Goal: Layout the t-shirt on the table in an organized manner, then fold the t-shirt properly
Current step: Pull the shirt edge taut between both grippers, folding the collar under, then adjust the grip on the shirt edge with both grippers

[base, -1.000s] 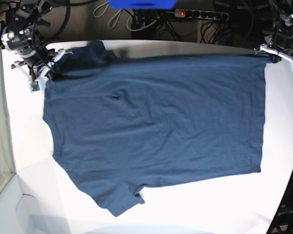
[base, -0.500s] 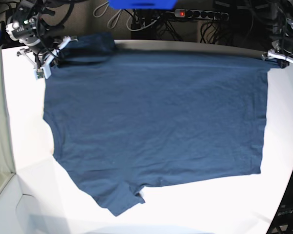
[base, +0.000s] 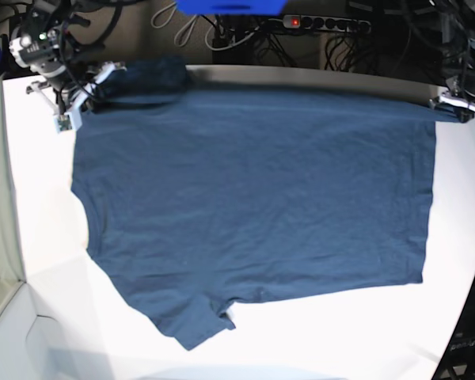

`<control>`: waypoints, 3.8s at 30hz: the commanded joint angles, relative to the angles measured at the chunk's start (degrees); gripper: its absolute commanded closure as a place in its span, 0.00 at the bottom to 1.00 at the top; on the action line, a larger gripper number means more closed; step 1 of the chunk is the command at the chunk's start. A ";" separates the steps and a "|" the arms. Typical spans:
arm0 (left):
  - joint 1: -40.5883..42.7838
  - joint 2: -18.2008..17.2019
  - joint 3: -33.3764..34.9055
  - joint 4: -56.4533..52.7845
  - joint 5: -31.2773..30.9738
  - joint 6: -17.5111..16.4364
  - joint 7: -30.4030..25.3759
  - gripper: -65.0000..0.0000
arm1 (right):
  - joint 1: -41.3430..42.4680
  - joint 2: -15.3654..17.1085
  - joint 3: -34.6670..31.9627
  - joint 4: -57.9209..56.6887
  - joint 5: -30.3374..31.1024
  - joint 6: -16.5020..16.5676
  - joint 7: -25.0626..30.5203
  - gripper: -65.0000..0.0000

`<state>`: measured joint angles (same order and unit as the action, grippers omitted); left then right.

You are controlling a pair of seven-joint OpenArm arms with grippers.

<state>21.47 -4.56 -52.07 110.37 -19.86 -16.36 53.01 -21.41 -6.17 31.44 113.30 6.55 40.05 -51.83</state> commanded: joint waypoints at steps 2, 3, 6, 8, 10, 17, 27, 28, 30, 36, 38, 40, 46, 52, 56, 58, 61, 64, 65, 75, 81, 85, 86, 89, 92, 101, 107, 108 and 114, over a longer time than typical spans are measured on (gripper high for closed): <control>-1.30 -0.67 -0.37 -0.78 -0.58 0.05 -1.54 1.00 | 1.58 0.50 0.16 0.77 0.44 -0.05 0.89 1.00; -1.83 -0.67 -0.28 -1.49 -0.49 0.05 -1.54 1.00 | 2.11 0.50 0.16 0.77 0.44 -0.05 0.89 1.00; -3.32 -0.67 -0.28 -2.89 -0.41 0.05 -1.45 1.00 | 3.87 0.50 0.16 0.68 0.35 -0.05 0.89 1.00; -4.38 -0.67 -0.28 -4.21 -0.41 0.05 -1.45 1.00 | 5.10 0.59 -0.01 0.51 0.35 -0.05 0.89 1.00; -5.43 -0.67 -0.19 -5.62 -0.41 0.05 -1.45 1.00 | 6.33 0.59 -0.10 0.24 0.35 -0.05 0.89 1.00; -8.86 -4.37 7.99 -15.55 -0.41 0.05 -2.07 1.00 | 12.66 1.47 -0.19 -6.44 0.35 -0.05 0.89 1.00; -9.83 -7.18 8.43 -16.43 -0.85 0.14 -1.72 1.00 | 19.69 4.81 -0.19 -11.80 0.35 -0.05 0.80 1.00; -10.00 -7.44 8.43 -15.82 -0.41 0.14 -1.72 1.00 | 20.31 4.81 -0.19 -11.89 0.35 -0.05 0.80 1.00; -10.79 -8.06 8.51 -14.32 -0.41 0.14 -1.37 1.00 | 21.10 4.81 -0.19 -11.89 0.35 -0.05 0.80 1.00; -12.11 -8.32 8.51 -9.14 -0.32 0.14 -1.37 1.00 | 21.19 4.81 -3.09 -11.98 0.35 -0.05 0.80 1.00; -12.90 -8.41 8.51 -9.31 -0.32 0.14 -1.37 1.00 | 21.19 4.81 -4.50 -11.98 0.35 -0.05 0.89 1.00; -13.61 -8.41 8.51 -9.49 -0.32 0.14 -1.37 1.00 | 21.19 4.81 -5.55 -11.98 0.35 -0.05 1.06 1.00; -14.40 -8.41 10.10 -11.51 -0.23 0.14 -1.81 1.00 | 22.51 4.81 -7.75 -12.50 0.35 -0.05 1.06 1.00; -15.80 -10.17 14.23 -14.06 3.73 0.14 -2.07 1.00 | 25.23 5.78 -7.66 -19.01 0.35 -0.05 1.33 1.00; -16.95 -10.08 14.14 -15.38 4.96 0.14 -2.07 1.00 | 26.02 6.48 -7.66 -20.94 0.35 -0.05 1.42 1.00; -17.39 -10.17 14.05 -17.31 4.96 0.14 -2.07 1.00 | 26.90 6.66 -7.49 -21.65 0.35 -0.05 1.50 1.00; -17.47 -11.14 14.40 -20.39 4.96 0.14 -2.07 1.00 | 27.34 7.27 -7.49 -21.65 0.35 -0.05 1.42 1.00; -18.27 -11.31 14.40 -23.29 4.96 0.14 -2.16 1.00 | 27.52 7.36 -7.49 -21.65 0.35 -0.05 1.42 1.00; -18.62 -11.40 14.40 -24.34 4.96 0.14 -2.16 1.00 | 27.52 7.36 -7.49 -21.65 0.35 -0.05 1.42 1.00; -20.20 -11.49 14.40 -31.03 5.04 0.14 -6.02 0.99 | 27.43 7.36 -7.66 -21.65 0.35 -0.05 1.42 1.00; -20.02 -11.49 14.40 -32.43 5.04 0.14 -5.76 0.99 | 27.43 7.36 -7.57 -21.65 0.35 -0.05 1.24 1.00; -19.76 -11.57 14.49 -32.43 5.04 0.14 -5.32 0.82 | 27.43 7.36 -7.75 -21.65 0.35 -0.05 0.98 1.00; -19.67 -12.10 14.49 -32.34 5.04 0.14 -4.97 0.74 | 27.43 7.36 -7.75 -21.65 0.35 -0.05 0.98 1.00; -19.06 -12.81 14.40 -31.82 4.52 0.05 -2.95 0.62 | 27.26 7.36 -7.75 -21.65 0.35 -0.05 0.89 0.91; -19.06 -13.77 14.23 -31.73 4.34 0.05 -2.07 0.61 | 27.17 7.36 -7.75 -21.65 0.35 -0.05 0.80 0.77; -14.57 -11.66 8.87 -24.52 2.23 -1.35 4.61 0.61 | 25.06 7.45 -7.40 -21.12 0.35 -0.05 0.89 0.56; -9.30 -8.59 4.38 -16.52 -1.81 -5.22 4.88 0.60 | 24.18 7.45 -7.40 -21.12 0.35 -0.05 0.89 0.56; -8.68 -8.06 3.94 -16.26 -1.81 -5.22 4.70 0.60 | 23.91 7.45 -7.40 -21.12 0.35 -0.05 0.89 0.56; -8.24 -7.71 4.21 -21.80 -1.64 -5.22 1.36 0.60 | 22.60 7.45 -7.40 -21.12 0.44 -0.05 0.89 0.56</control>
<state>13.65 -11.27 -47.64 87.55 -20.93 -21.32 55.13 0.60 0.93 23.99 91.05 6.22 40.03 -51.88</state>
